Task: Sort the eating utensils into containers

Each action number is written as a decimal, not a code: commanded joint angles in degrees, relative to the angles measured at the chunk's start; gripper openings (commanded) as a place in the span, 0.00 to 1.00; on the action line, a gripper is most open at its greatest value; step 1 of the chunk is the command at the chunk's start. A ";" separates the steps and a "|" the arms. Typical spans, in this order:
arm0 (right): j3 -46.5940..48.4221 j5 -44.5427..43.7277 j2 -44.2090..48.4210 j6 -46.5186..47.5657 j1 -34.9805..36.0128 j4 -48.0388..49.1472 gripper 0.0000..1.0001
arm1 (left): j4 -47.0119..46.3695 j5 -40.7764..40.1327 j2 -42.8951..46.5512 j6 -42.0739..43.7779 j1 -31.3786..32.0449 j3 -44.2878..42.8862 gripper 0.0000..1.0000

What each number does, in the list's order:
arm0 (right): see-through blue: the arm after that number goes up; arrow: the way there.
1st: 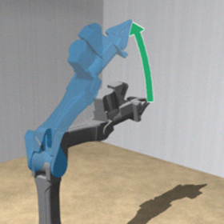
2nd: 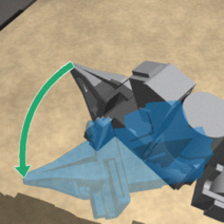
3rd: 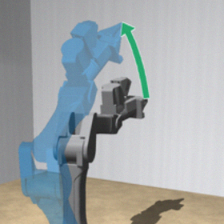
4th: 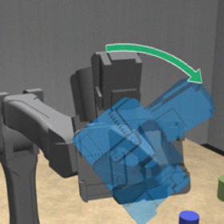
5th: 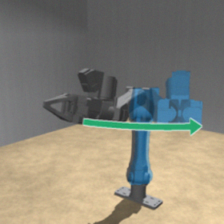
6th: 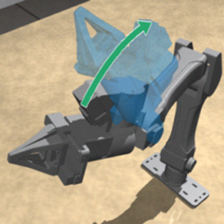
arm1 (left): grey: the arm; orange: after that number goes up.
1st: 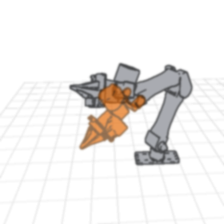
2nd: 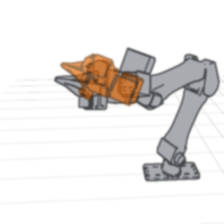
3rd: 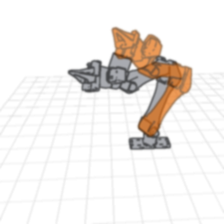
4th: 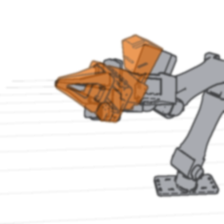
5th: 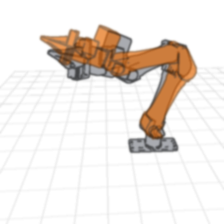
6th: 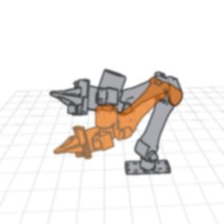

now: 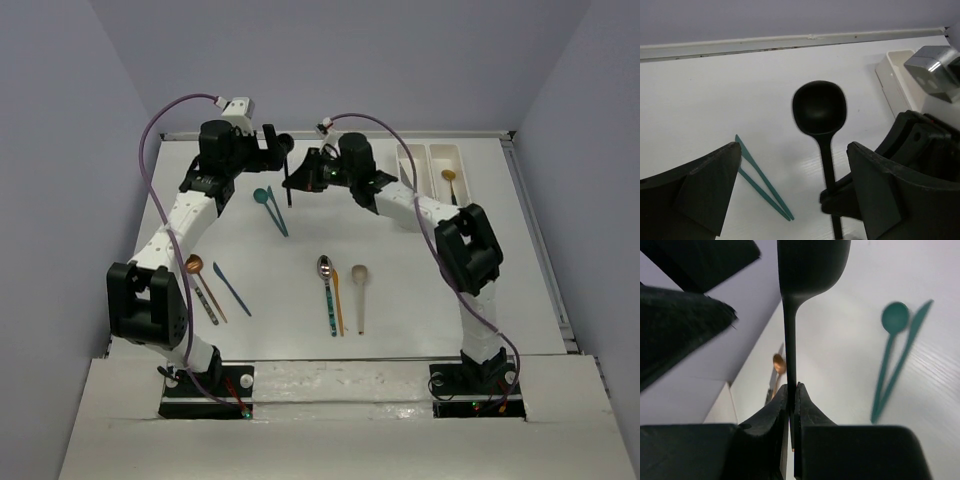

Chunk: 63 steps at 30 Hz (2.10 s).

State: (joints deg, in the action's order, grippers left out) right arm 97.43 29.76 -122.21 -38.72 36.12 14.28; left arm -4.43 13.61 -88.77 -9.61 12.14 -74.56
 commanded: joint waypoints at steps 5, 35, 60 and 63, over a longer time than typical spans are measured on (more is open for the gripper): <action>-12.33 13.82 20.16 15.33 -23.08 -21.04 0.00 | -0.76 3.88 6.33 3.98 -1.07 1.26 0.99; 3.56 3.02 0.05 36.26 -50.01 -51.72 0.02 | -7.00 9.60 4.66 5.12 -6.69 12.07 0.99; 4.17 -3.20 -3.56 33.71 -45.87 -49.53 0.19 | -7.79 10.30 4.22 4.42 -7.57 11.90 0.99; 4.00 -5.14 -3.21 33.10 -45.87 -49.62 0.20 | -7.70 10.65 4.31 4.42 -7.75 11.81 0.99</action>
State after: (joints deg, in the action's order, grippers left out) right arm 99.26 27.81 -126.13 -4.36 -9.58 -36.84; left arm -9.72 22.57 -85.12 -4.97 4.93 -62.70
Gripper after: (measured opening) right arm 0.192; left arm 0.989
